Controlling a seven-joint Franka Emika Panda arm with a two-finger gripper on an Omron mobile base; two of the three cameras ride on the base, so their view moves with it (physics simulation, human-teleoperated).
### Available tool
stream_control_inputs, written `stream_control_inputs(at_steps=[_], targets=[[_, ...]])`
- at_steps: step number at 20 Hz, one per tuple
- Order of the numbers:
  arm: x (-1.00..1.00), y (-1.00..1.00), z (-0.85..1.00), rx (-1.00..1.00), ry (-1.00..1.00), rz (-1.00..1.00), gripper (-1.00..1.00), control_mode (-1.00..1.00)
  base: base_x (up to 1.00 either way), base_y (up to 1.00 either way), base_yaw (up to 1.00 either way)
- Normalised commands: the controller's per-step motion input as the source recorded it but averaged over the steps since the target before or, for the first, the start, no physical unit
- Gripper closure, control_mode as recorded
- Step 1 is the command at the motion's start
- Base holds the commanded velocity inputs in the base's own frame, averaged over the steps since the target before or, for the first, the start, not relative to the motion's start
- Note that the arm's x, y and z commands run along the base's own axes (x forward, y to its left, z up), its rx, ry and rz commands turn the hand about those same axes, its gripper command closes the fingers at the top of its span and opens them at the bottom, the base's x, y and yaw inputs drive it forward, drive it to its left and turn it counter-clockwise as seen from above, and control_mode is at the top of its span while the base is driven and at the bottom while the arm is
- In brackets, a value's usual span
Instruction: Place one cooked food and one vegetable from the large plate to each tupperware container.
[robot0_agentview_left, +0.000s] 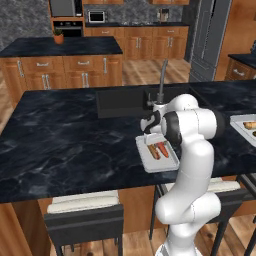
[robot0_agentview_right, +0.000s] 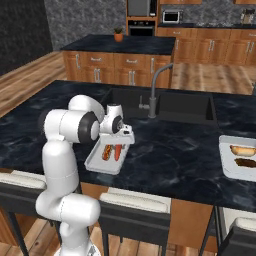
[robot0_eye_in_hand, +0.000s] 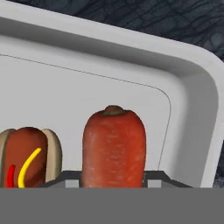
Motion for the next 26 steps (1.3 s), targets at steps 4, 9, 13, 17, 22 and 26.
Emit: stream_control_inputs(at_steps=[4,9,13,17,22,26], targets=[[-0.04,0.0,0.0,0.0,-0.01,0.0,-1.0,-1.0,0.0,0.0,0.0],[-0.28,0.0,0.31,0.0,-0.08,0.0,-1.0,-1.0,0.0,0.0,0.0],[-0.47,0.0,0.73,0.0,-0.13,-0.05,-1.0,-1.0,0.0,0.0,0.0],[-0.59,0.03,0.74,0.01,-0.14,-0.06,-1.0,-1.0,0.0,0.0,0.0],[-0.63,0.16,0.87,0.05,-0.22,-0.03,-1.0,-1.0,0.0,0.0,0.0],[-0.71,0.13,1.0,0.0,-0.17,0.0,-1.0,-1.0,0.0,0.0,0.0]])
